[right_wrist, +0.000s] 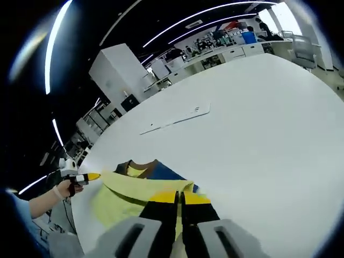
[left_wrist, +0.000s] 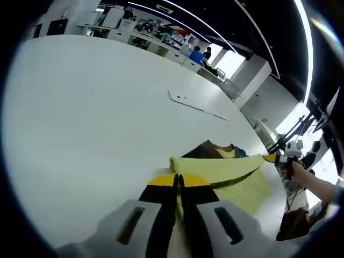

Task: Fold the garment on the visible template until the final outline fits inside the template.

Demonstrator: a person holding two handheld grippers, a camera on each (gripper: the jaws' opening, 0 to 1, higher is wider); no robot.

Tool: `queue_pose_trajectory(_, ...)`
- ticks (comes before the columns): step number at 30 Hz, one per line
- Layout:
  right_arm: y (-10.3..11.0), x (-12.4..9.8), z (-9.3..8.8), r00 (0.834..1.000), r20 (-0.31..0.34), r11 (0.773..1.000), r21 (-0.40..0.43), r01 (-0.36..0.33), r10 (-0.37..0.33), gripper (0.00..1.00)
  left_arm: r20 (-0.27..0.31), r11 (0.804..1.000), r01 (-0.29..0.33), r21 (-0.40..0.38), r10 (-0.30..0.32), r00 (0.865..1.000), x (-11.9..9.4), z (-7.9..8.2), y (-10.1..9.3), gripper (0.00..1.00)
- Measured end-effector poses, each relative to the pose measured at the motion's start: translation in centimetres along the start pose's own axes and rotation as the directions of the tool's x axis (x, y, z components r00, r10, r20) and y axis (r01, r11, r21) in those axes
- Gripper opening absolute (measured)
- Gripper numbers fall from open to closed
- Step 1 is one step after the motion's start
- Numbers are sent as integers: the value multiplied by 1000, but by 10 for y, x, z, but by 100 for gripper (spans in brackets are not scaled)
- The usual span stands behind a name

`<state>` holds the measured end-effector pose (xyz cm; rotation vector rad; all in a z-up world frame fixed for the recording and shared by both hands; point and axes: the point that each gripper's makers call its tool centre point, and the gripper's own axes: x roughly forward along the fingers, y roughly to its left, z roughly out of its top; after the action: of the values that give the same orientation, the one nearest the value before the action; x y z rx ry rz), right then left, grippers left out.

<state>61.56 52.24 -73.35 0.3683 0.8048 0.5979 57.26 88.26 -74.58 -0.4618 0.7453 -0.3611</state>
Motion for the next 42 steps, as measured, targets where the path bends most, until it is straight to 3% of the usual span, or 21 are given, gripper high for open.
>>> queue_pose_trajectory(6, -7, 6, -10, 1000, -21, 1000, 14, 16, -15, 0, -25, 1000, -16, 4, 17, 1000, 6, -8, 5, 0)
queue_pose_trajectory(19, -4, 6, -9, 1000, -12, 1000, 23, 0, 1, 0, -31, 1000, -5, -4, 5, 999, 6, -5, 6, 0)
queue_pose_trajectory(21, -3, 6, -9, 1000, -10, 1000, 7, -14, 14, 0, -18, 999, 11, 38, -10, 1000, 4, -2, 4, 0)
queue_pose_trajectory(22, -4, 6, -8, 1000, -6, 999, -42, -1, 1, 0, -10, 997, 25, 72, -25, 1000, 4, 0, 2, 0)
queue_pose_trajectory(24, -3, 5, -6, 1000, 12, 993, -114, 9, -8, 0, -14, 983, -5, 185, 8, 1000, 2, 1, 6, 1)
queue_pose_trajectory(25, -1, 4, -4, 1000, 20, 990, -138, 15, -13, 4, -6, 959, -42, 281, 45, 999, 1, 3, 11, 3)
queue_pose_trajectory(26, 1, 2, -3, 1000, 24, 986, -164, 9, -5, 8, -2, 945, -49, 324, 53, 999, -1, 4, 11, 6)
queue_pose_trajectory(29, 8, -2, -1, 1000, 24, 962, -274, -1, 8, 25, -19, 902, -17, 431, 28, 999, -6, 4, 5, 9)
queue_pose_trajectory(30, 11, -3, 0, 1000, 23, 948, -319, -1, 9, 28, -15, 864, -24, 502, 37, 999, -8, 6, 5, 11)
queue_pose_trajectory(31, 12, -5, 0, 1000, 10, 918, -396, 4, 0, 29, -6, 827, -31, 561, 42, 999, -9, 9, 5, 15)
queue_pose_trajectory(32, 13, -7, 0, 1000, 9, 889, -458, 9, -5, 29, 7, 772, -34, 635, 39, 999, -11, 13, 2, 19)
queue_pose_trajectory(33, 11, -8, -2, 999, -12, 844, -535, 23, -35, 28, 3, 754, -27, 656, 33, 999, -11, 13, -1, 19)
queue_pose_trajectory(34, 9, -9, -3, 998, -22, 820, -572, 36, -59, 27, 2, 741, -21, 671, 27, 1000, -11, 13, -4, 19)
queue_pose_trajectory(36, 9, -8, -7, 995, -49, 752, -659, 30, -83, 27, 4, 653, -27, 757, 36, 999, -11, 16, -7, 17)
queue_pose_trajectory(37, 11, -8, -8, 995, -57, 716, -697, 23, -87, 28, -5, 593, -31, 805, 59, 998, -10, 16, -7, 16)
queue_pose_trajectory(39, 10, -8, -9, 992, -70, 666, -746, 20, -108, 27, -33, 519, -7, 854, 68, 997, -6, 12, -10, 17)
queue_pose_trajectory(41, 8, -8, -9, 988, -74, 596, -803, 21, -135, 27, -52, 461, 13, 887, 72, 996, -3, 9, -13, 18)
queue_pose_trajectory(42, 9, -7, -10, 987, -77, 545, -838, 12, -140, 27, -56, 435, 16, 900, 78, 995, -2, 9, -14, 18)
